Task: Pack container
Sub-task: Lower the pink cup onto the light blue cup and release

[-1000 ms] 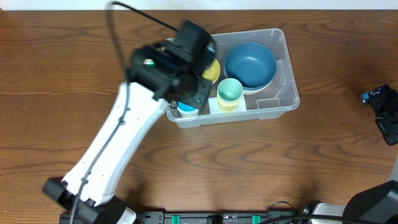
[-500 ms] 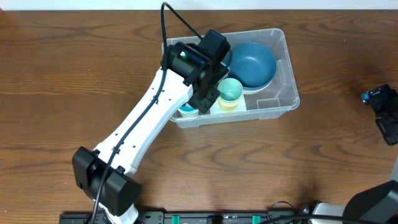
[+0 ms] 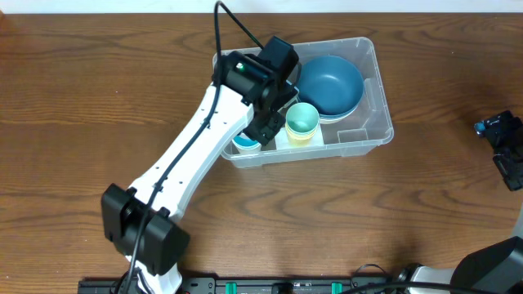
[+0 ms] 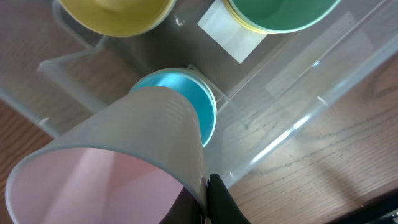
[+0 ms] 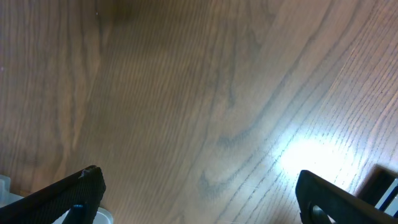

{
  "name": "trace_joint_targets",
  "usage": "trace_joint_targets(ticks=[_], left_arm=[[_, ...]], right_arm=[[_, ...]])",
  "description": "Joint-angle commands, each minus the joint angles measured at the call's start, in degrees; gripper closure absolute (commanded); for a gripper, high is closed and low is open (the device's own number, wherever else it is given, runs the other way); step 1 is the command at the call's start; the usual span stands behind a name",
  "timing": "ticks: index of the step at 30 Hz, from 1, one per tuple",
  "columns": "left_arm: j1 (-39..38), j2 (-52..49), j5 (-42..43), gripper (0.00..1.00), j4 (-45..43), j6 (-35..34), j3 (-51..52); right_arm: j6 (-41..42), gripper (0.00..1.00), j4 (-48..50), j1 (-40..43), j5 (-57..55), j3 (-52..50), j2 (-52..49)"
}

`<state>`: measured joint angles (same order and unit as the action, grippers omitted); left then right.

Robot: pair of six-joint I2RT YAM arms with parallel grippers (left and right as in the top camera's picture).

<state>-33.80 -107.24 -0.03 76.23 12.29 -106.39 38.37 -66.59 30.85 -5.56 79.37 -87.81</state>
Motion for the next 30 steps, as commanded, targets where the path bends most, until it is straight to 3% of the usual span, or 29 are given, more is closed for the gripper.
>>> trace_joint_targets(ticks=[1,12,15,16,18,30], left_arm=[[0.15,-1.46,-0.44,0.94,-0.02,0.98,0.11],[0.15,-2.56,-0.46,0.93,0.24,0.98,0.33],[0.15,-2.56,-0.46,0.65,0.72,0.98,0.33],[0.15,-2.56,-0.46,0.51,0.85,0.98,0.33],[0.15,-2.56,-0.46,0.41,0.9,0.98,0.33],[0.31,2.27,-0.96,0.4,6.58,-2.01,-4.63]], right_arm=[[0.57,0.01,-0.07,0.26,-0.2,0.0,0.15],[0.57,0.02,-0.04,0.26,-0.2,0.0,0.15],[0.59,0.01,-0.07,0.26,-0.17,0.0,0.15],[0.57,0.01,-0.04,0.26,-0.2,0.0,0.15],[0.57,0.01,-0.04,0.26,-0.2,0.0,0.15],[0.59,0.01,-0.07,0.26,-0.2,0.0,0.15]])
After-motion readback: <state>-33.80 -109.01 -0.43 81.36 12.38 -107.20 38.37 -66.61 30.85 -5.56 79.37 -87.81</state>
